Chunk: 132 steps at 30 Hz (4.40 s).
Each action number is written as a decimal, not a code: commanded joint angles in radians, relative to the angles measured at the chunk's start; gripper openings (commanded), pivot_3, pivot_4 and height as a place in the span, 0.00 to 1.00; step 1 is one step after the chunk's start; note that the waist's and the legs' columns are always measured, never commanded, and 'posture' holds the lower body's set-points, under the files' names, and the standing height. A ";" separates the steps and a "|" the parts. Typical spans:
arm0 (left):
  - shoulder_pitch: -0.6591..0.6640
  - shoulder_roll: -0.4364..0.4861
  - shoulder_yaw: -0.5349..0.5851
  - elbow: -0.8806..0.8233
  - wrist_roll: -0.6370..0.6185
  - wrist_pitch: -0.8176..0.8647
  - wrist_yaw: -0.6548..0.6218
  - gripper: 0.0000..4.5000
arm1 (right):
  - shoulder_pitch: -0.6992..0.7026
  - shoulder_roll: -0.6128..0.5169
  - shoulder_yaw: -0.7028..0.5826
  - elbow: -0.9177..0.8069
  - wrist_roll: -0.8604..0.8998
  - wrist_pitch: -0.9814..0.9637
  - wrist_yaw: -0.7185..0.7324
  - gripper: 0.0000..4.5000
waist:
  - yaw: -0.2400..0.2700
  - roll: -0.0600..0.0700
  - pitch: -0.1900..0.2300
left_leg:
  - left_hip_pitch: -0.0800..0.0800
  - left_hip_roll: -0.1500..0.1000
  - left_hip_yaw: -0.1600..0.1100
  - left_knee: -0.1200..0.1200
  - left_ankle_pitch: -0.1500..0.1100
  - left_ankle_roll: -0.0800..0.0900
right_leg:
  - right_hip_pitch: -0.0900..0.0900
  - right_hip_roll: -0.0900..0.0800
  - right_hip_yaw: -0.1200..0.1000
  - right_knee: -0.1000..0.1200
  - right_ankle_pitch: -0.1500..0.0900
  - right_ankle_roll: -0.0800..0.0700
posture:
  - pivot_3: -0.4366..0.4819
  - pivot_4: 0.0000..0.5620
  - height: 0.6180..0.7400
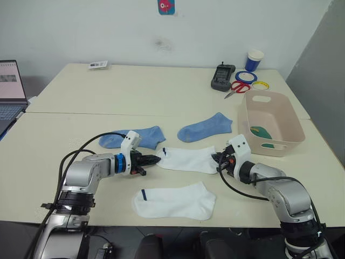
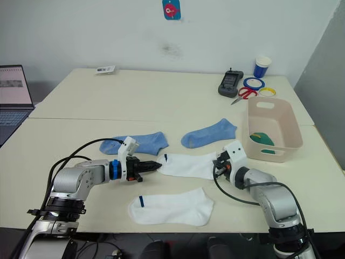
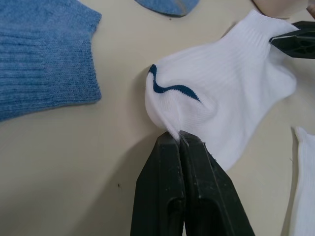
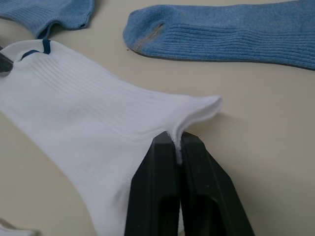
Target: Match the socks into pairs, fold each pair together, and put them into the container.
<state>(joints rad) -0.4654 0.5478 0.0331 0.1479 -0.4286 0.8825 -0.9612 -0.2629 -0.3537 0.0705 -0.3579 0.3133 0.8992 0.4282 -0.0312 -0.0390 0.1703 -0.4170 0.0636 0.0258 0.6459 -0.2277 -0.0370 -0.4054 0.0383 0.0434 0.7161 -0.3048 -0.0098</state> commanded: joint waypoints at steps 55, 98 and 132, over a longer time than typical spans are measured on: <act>0.640 0.423 0.315 -0.499 -0.449 0.222 -0.010 0.51 | 0.262 -0.134 -0.020 -0.515 0.310 0.215 -0.081 1.00 | -0.020 0.002 0.003 | 0.002 0.000 0.000 -0.004 0.000 0.000 | -0.001 -0.005 0.002 -0.004 -0.003 -0.001 | 0.48 0.27 0.93; 0.092 0.129 -0.096 -0.116 -0.121 0.007 0.140 0.00 | 0.041 -0.104 0.136 -0.180 0.049 0.140 -0.154 0.00 | 0.000 0.001 -0.004 | -0.002 -0.001 0.001 -0.005 0.000 0.000 | -0.001 -0.004 0.001 -0.009 -0.002 0.001 | 0.48 0.27 0.93; -0.126 0.068 -0.186 -0.052 -0.024 -0.299 -0.176 0.00 | -0.076 0.002 0.203 -0.118 -0.047 -0.052 -0.077 0.21 | 0.000 0.000 -0.002 | -0.003 -0.001 0.003 -0.004 0.000 0.000 | 0.000 -0.004 0.001 -0.010 -0.001 0.002 | 0.48 0.27 0.93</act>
<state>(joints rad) -0.5597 0.6299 -0.1310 0.0675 -0.4886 0.6315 -1.1299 -0.3122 -0.3656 0.2567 -0.4996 0.2848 0.8717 0.3455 -0.0308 -0.0393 0.1681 -0.4198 0.0622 0.0283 0.6423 -0.2280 -0.0372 -0.4055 0.0349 0.0441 0.7060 -0.3061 -0.0080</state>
